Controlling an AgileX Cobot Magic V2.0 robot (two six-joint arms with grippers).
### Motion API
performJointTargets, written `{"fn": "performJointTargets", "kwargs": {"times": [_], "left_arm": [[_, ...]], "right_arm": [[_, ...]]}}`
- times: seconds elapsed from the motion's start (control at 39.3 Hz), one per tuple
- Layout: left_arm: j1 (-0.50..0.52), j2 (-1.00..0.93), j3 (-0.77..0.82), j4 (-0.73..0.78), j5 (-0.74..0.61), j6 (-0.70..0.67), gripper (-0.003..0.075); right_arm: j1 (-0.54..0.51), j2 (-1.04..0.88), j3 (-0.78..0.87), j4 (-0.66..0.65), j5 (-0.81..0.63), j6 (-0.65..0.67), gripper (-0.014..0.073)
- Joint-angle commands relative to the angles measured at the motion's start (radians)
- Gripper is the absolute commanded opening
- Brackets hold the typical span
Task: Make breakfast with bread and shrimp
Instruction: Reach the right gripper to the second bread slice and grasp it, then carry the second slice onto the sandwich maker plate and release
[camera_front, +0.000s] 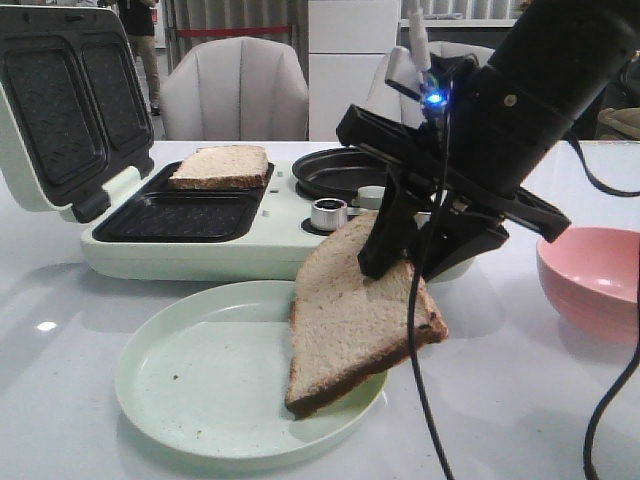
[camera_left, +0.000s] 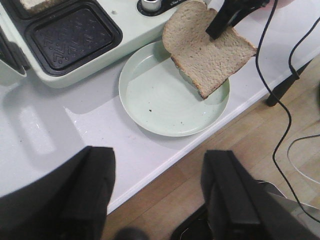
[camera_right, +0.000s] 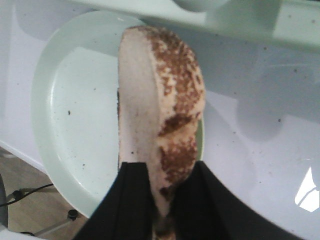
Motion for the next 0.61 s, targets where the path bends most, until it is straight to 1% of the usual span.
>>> {"fn": "performJointTargets", "kwargs": {"times": [0.0,0.18,0.31,0.41,0.51,0.58], "left_arm": [[-0.008,-0.002,-0.025,0.004,-0.068,0.003,0.0434],[-0.008,-0.002,-0.025,0.004,-0.068,0.003,0.0434],[-0.008,-0.002,-0.025,0.004,-0.070,0.003,0.0434],[-0.008,-0.002,-0.025,0.004,-0.070,0.003,0.0434],[-0.008,-0.002,-0.025,0.004,-0.070,0.003,0.0434],[-0.008,-0.002,-0.025,0.004,-0.070,0.003,0.0434]], "right_arm": [[0.000,-0.085,-0.036,0.021,0.013,-0.014,0.0043],[0.000,-0.181,-0.071,0.035,0.018,-0.014,0.0043],[0.005,-0.194,-0.136,0.063,-0.073,-0.016,0.0043],[0.040,-0.157,-0.178,0.070,-0.175,-0.016,0.0043],[0.089,-0.073,-0.253,0.072,-0.278,-0.016,0.0043],[0.110,0.010,-0.333,0.085,-0.309,-0.016,0.0045]]}}
